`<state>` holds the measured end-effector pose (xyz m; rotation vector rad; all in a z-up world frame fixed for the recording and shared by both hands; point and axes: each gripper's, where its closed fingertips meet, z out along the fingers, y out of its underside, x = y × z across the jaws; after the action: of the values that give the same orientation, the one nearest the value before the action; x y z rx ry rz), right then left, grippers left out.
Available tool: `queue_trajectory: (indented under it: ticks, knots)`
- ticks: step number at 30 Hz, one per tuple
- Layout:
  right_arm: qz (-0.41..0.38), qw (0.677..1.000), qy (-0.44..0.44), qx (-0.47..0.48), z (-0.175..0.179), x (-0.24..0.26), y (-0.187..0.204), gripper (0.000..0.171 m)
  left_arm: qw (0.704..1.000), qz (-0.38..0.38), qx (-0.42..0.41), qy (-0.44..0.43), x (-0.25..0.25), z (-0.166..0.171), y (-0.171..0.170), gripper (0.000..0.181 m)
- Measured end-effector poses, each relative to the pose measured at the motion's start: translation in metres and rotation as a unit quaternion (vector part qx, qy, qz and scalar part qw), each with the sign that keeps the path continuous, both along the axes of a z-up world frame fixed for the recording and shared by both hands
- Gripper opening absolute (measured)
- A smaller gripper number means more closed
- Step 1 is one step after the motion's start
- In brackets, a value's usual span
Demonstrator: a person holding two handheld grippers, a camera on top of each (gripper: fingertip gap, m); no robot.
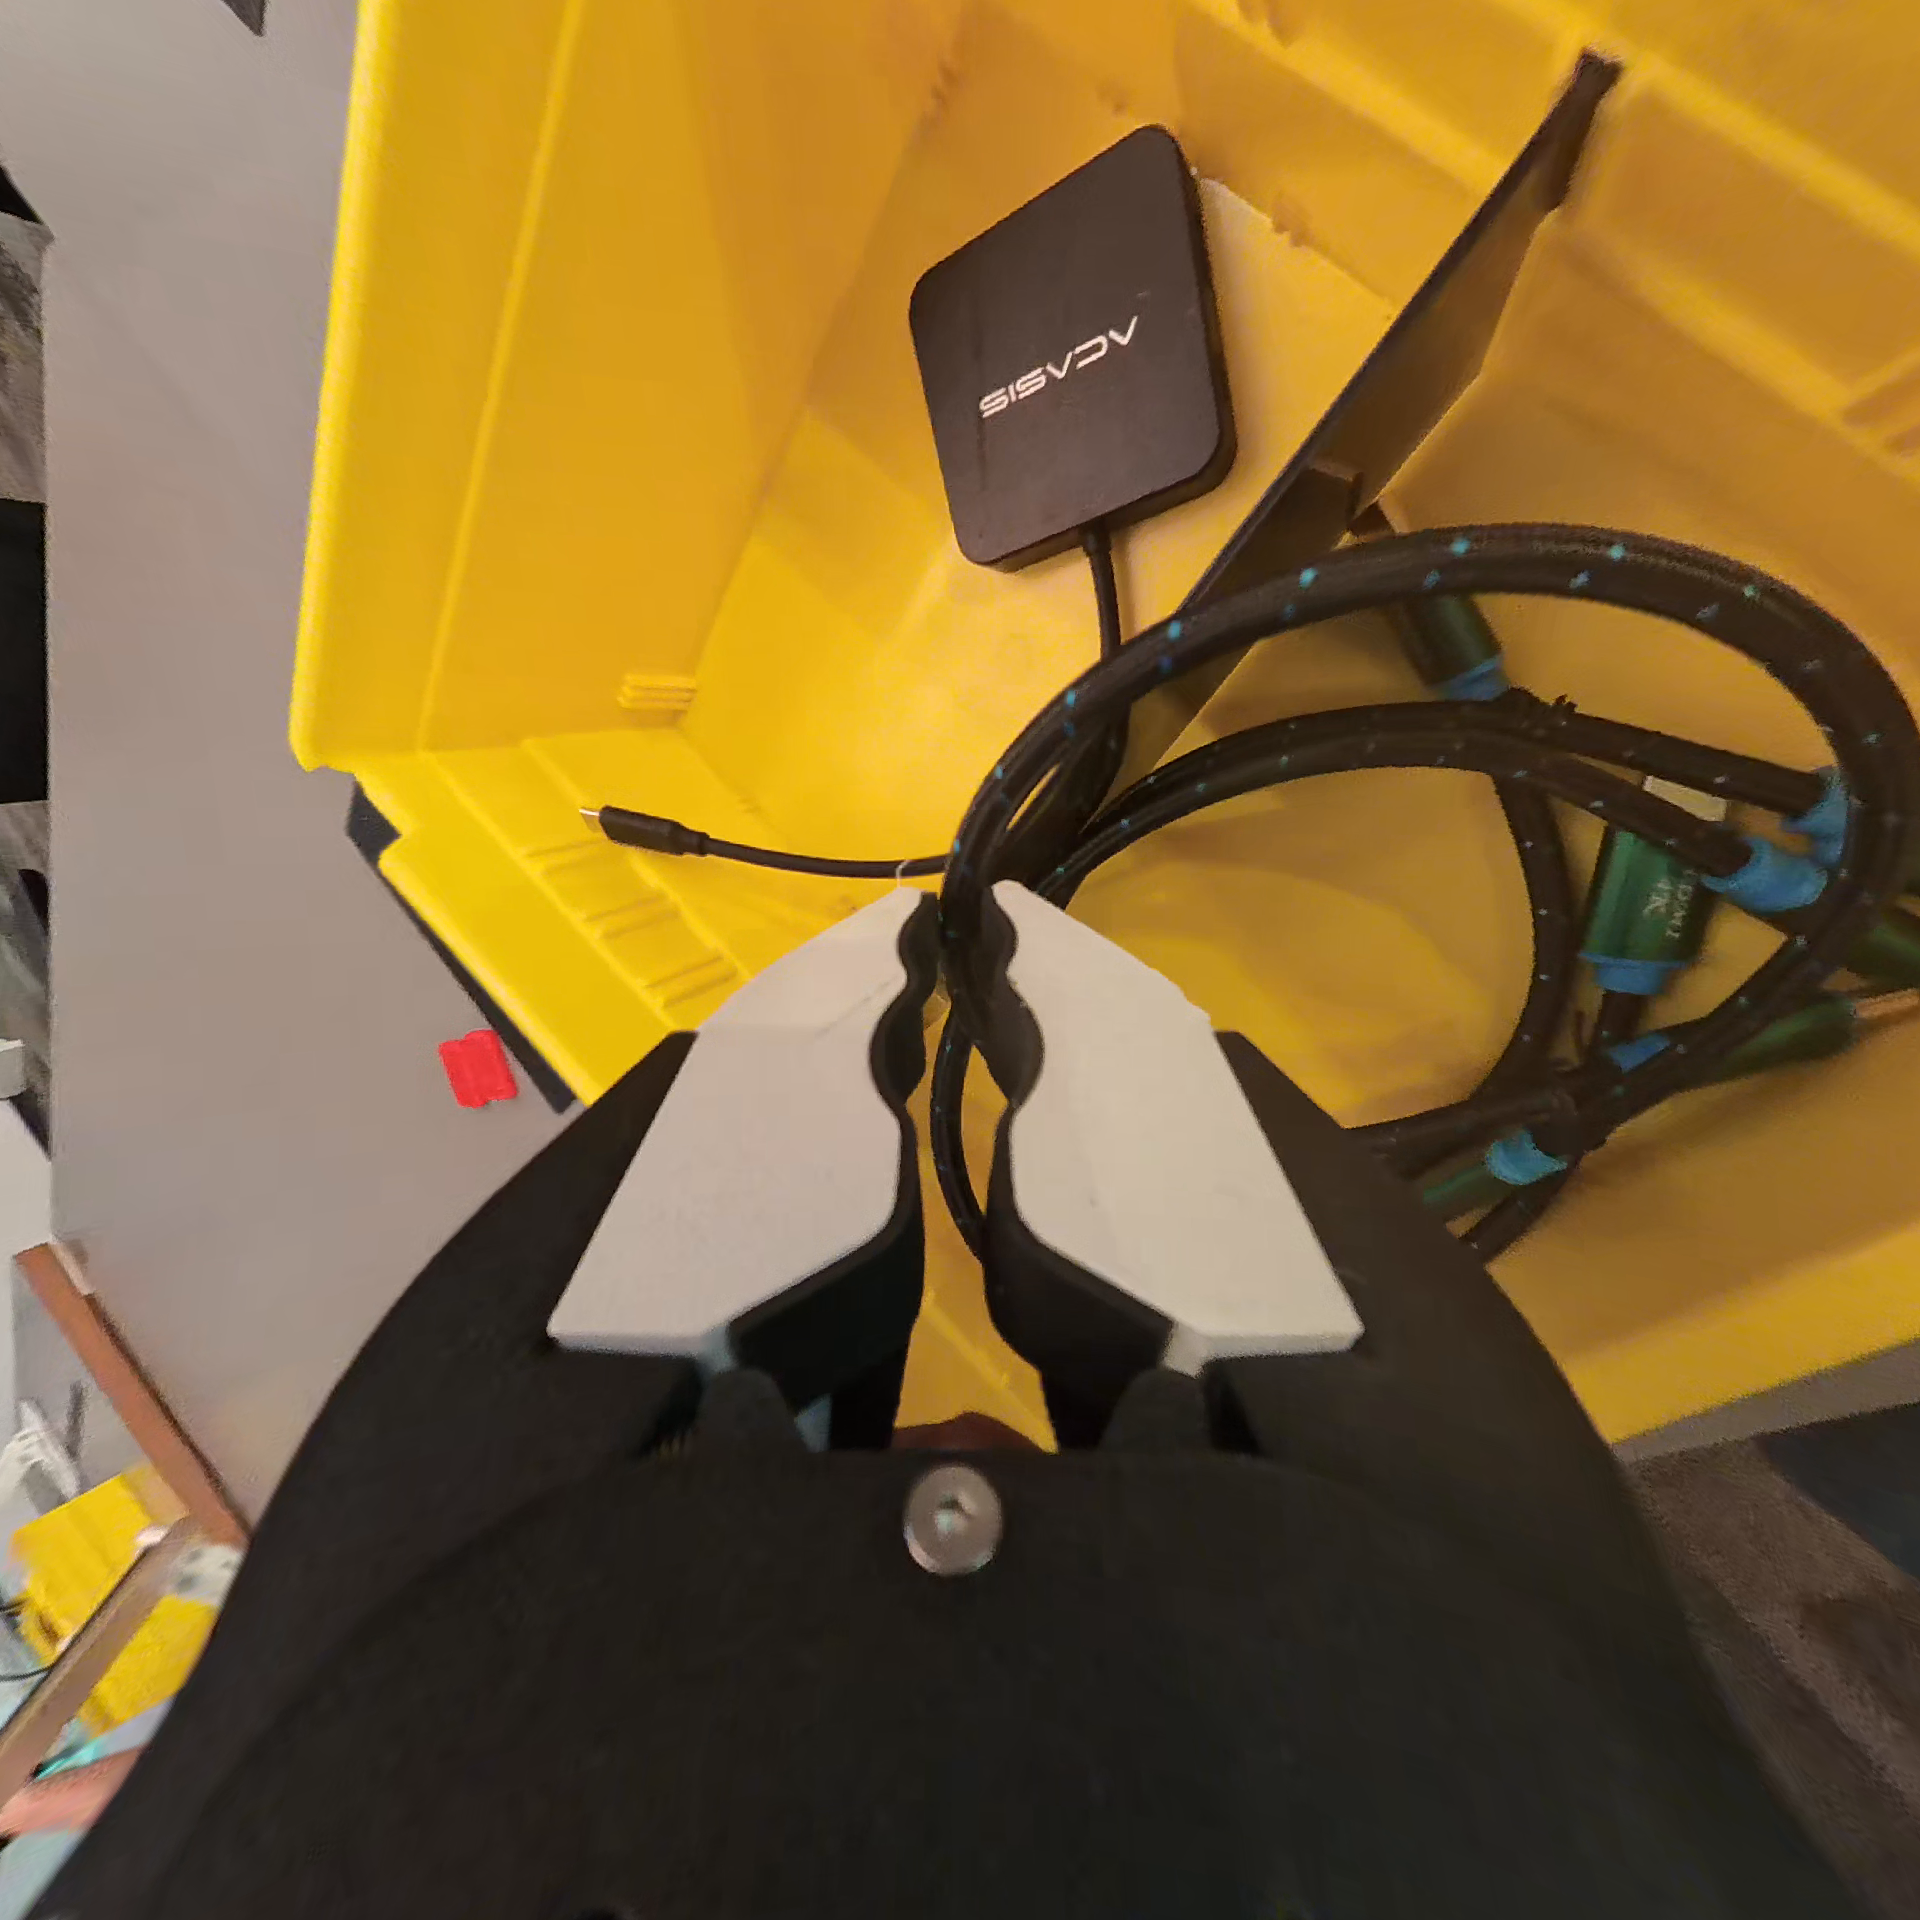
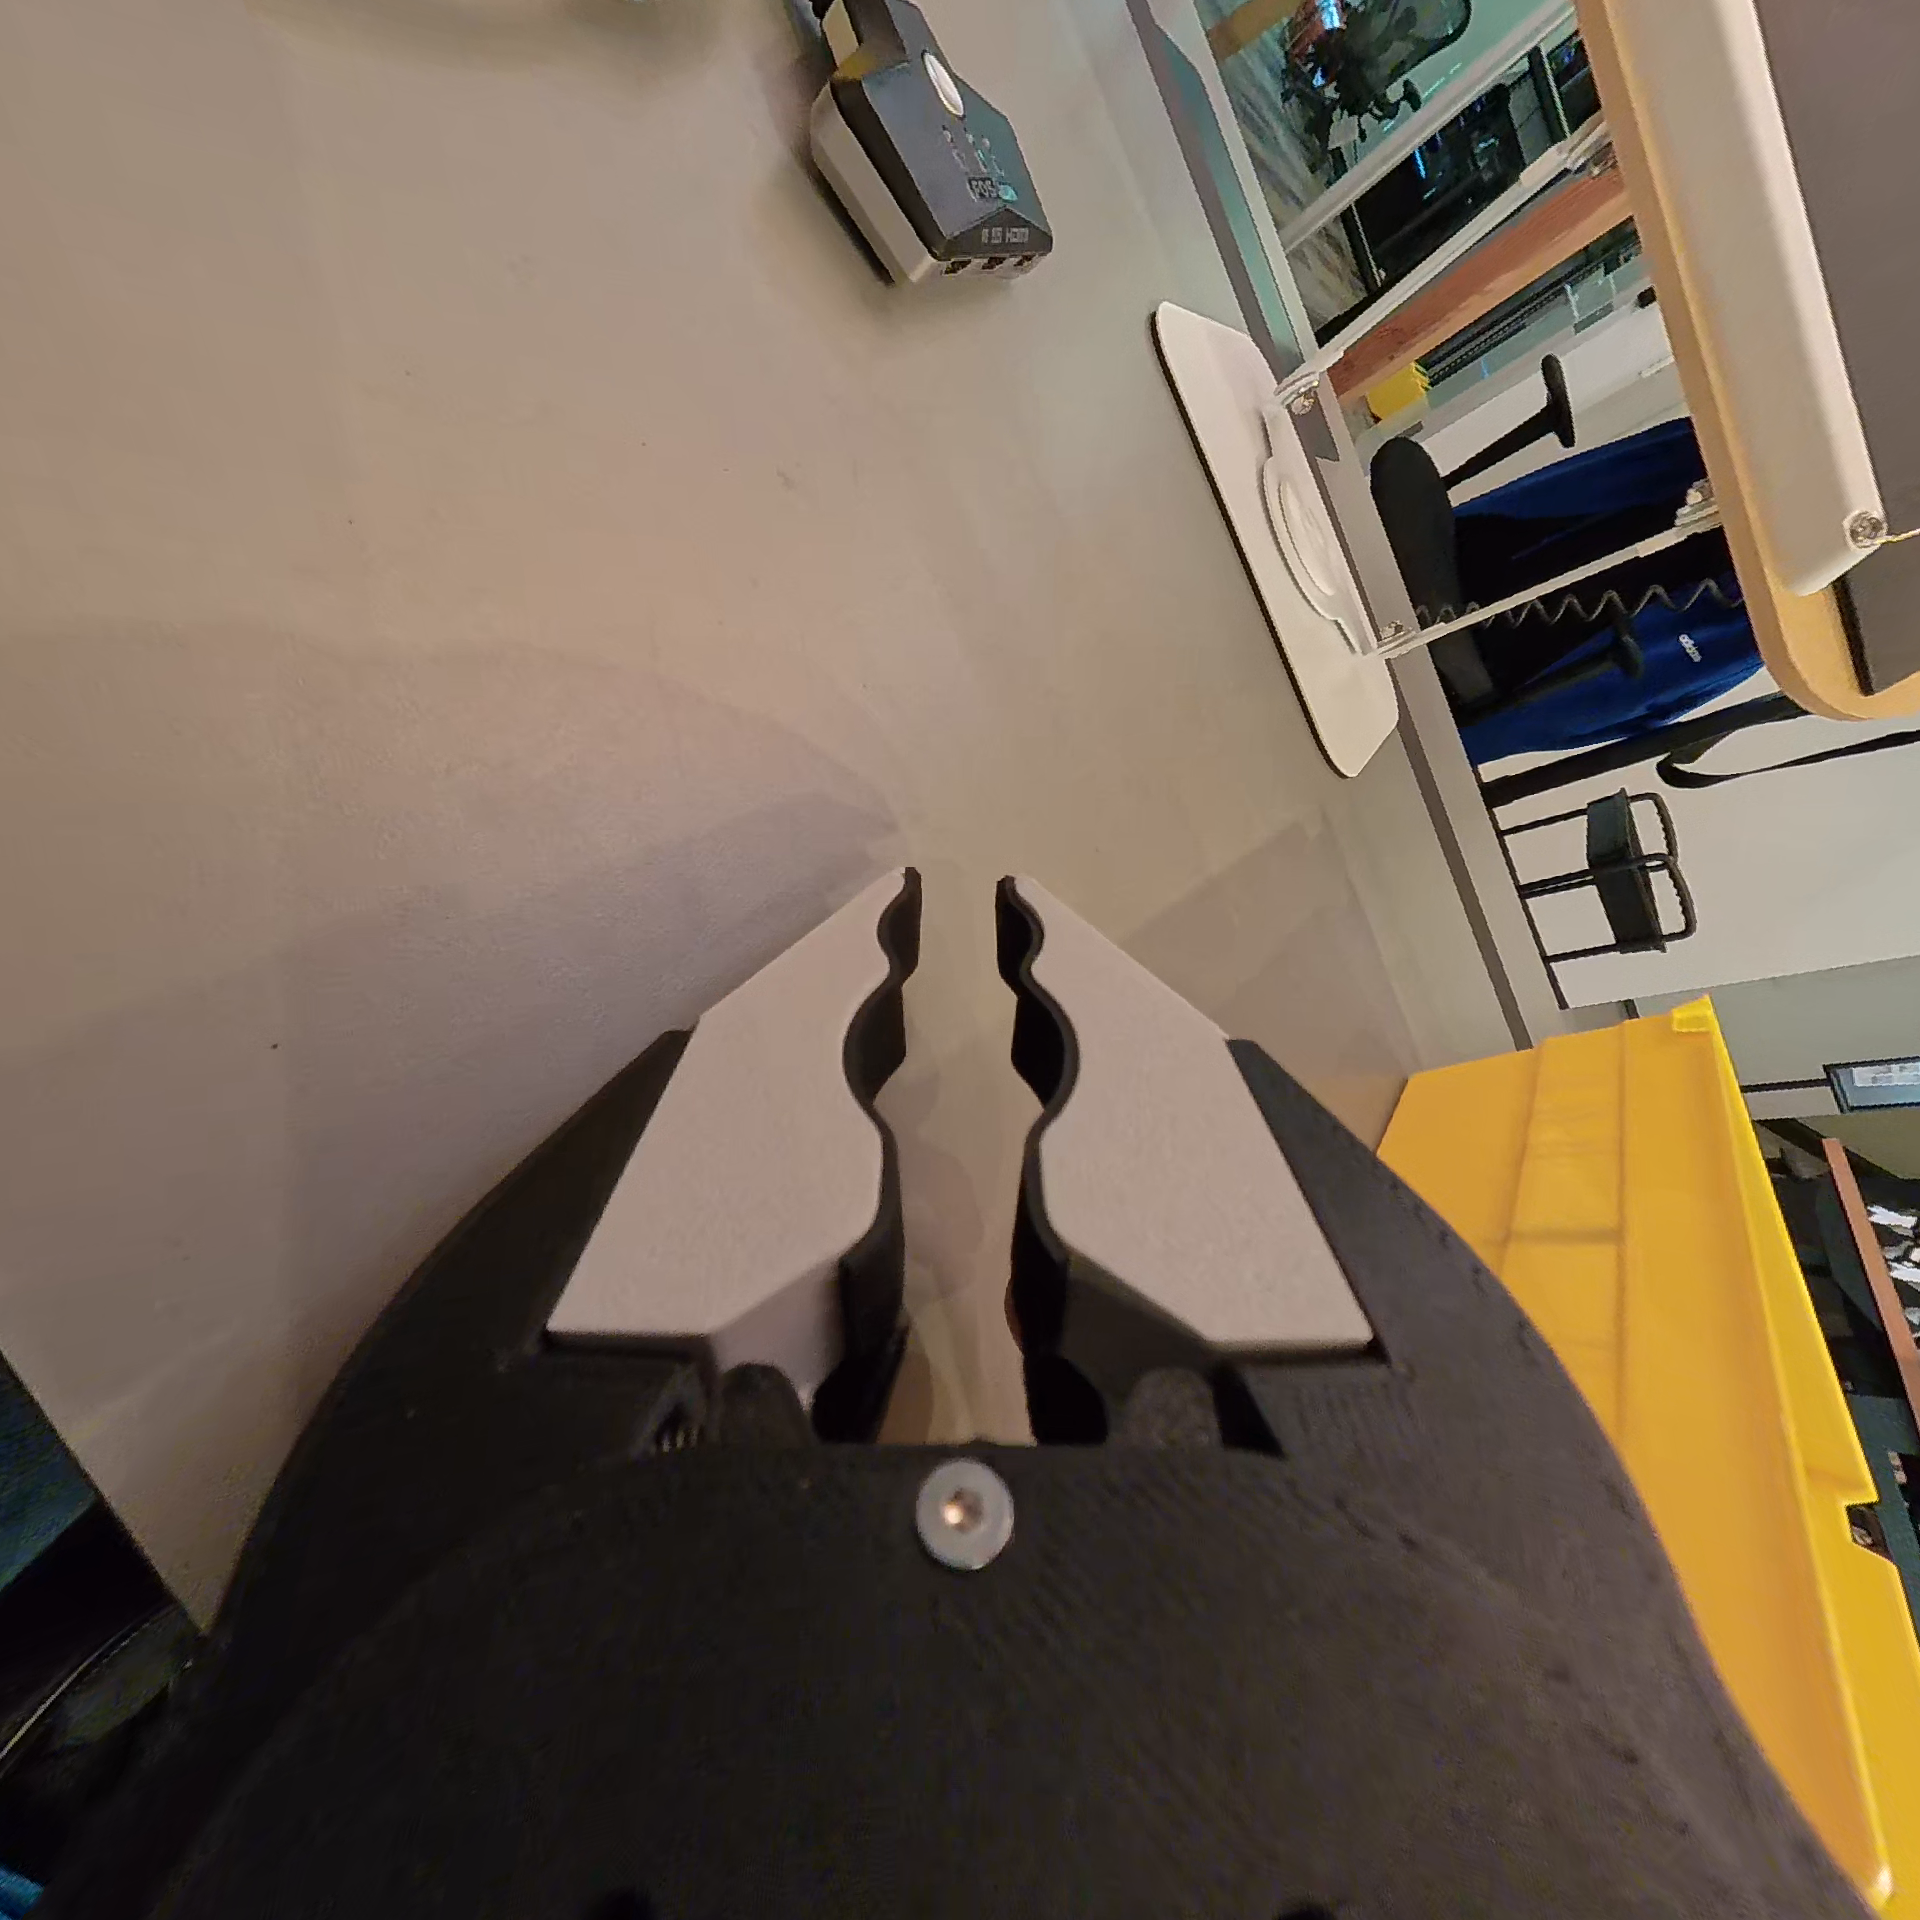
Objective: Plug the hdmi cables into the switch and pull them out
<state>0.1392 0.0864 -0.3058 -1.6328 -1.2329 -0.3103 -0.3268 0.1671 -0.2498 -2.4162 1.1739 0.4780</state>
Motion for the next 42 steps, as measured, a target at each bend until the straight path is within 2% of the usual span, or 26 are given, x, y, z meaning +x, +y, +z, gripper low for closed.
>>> queue_trajectory:
  ticks: [9, 14, 20, 28, 32, 35, 39, 42]
  knots:
    - [-0.001, 1.0, -0.003, 0.005, 0.0, 0.0, 0.0, 0.012, 0.997, 0.013, 0.011, -0.081, 0.001, 0.014, -0.001, 0.007]
    - [-0.001, 1.0, -0.004, 0.005, 0.0, 0.0, 0.0, 0.012, 0.994, 0.014, 0.066, -0.087, -0.003, 0.034, 0.002, 0.006]
    - [-0.001, 1.0, -0.005, 0.005, 0.0, 0.0, 0.0, 0.011, 0.986, 0.012, 0.139, -0.089, -0.003, 0.082, -0.002, 0.006]
    - [-0.001, 1.0, -0.006, 0.006, 0.0, 0.0, 0.0, 0.011, 0.96, 0.015, 0.253, -0.115, 0.009, 0.169, -0.005, 0.006]
    - [-0.001, 1.0, -0.004, 0.005, 0.0, 0.0, 0.0, 0.011, 0.954, -0.013, 0.272, -0.126, 0.038, 0.197, -0.007, 0.006]
    - [0.0, 1.0, 0.002, 0.0, 0.0, -0.001, 0.0, 0.013, 0.955, -0.049, 0.27, -0.115, 0.071, 0.206, -0.006, 0.006]
    - [0.008, 1.0, 0.025, -0.017, 0.002, -0.004, -0.002, 0.022, 0.953, -0.108, 0.259, -0.117, 0.125, 0.205, -0.001, 0.006]
    - [0.031, 0.996, 0.074, -0.04, 0.01, -0.016, -0.007, 0.03, 0.95, -0.151, 0.243, -0.124, 0.165, 0.195, 0.003, 0.006]
